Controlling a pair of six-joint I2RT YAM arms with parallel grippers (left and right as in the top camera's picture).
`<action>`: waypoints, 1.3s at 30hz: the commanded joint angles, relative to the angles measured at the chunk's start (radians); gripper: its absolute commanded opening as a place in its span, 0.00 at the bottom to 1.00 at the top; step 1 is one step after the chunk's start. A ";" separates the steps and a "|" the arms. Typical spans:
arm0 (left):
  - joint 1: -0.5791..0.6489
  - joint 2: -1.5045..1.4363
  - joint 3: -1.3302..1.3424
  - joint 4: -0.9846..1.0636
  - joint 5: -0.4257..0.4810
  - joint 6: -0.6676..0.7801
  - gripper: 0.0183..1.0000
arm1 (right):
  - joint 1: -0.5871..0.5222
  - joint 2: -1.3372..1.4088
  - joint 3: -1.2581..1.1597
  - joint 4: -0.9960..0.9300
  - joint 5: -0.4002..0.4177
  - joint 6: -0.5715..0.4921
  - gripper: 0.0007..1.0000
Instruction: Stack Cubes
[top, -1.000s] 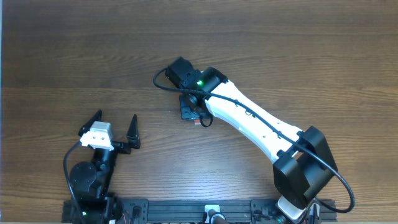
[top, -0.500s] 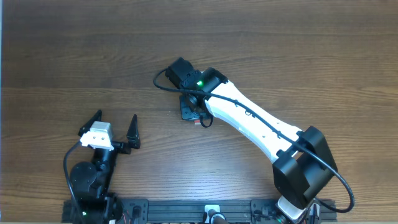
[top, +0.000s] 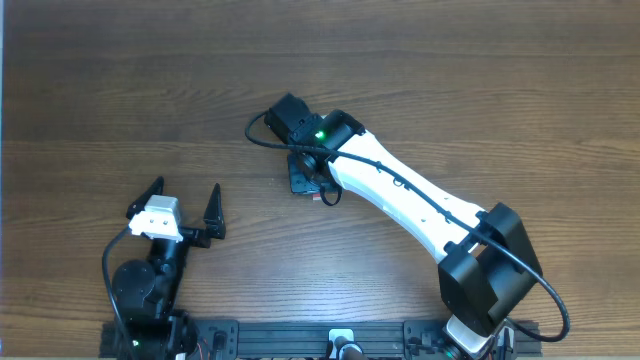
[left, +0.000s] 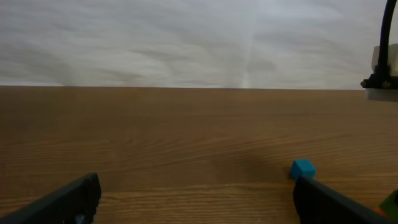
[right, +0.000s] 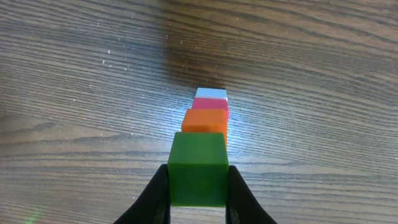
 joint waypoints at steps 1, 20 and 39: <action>0.008 -0.004 -0.003 -0.004 0.013 0.011 1.00 | 0.006 0.012 -0.011 0.003 0.017 0.000 0.01; 0.008 -0.004 -0.003 -0.004 0.013 0.011 1.00 | 0.013 0.012 -0.011 0.005 0.051 0.000 0.01; 0.008 -0.004 -0.003 -0.004 0.013 0.011 1.00 | 0.021 0.012 -0.011 0.006 0.062 0.000 0.01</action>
